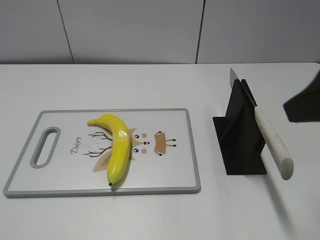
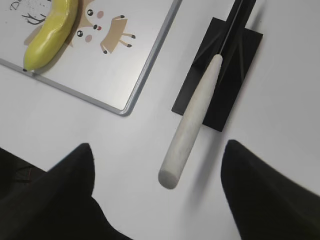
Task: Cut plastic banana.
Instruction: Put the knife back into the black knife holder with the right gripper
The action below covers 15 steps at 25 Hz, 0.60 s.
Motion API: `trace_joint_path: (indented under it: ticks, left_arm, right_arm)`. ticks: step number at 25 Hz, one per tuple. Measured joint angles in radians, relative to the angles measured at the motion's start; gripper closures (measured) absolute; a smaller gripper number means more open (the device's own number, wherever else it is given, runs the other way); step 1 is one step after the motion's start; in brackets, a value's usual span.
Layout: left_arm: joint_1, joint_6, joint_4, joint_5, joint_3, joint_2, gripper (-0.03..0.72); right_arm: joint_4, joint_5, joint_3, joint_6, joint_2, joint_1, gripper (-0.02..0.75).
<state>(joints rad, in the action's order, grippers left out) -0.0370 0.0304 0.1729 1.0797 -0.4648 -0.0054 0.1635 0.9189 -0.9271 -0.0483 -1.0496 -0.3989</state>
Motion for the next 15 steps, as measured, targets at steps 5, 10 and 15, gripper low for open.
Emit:
trace_joint_path:
  ticks: [5,10,15]
  left_arm:
    - [0.000,0.000,0.000,0.000,0.000,0.000,0.447]
    - [0.000,0.000,0.000,0.000,0.000,0.000,0.449]
    - [0.000,0.000,0.000,0.000,0.000,0.000,0.449]
  right_arm:
    - [-0.010,-0.011,0.160,-0.051,0.250,0.000,0.143]
    - [-0.018,-0.012,0.325,-0.061,0.493,0.000,0.143]
    - [-0.019,0.005,0.440,-0.062,0.694,0.000,0.143]
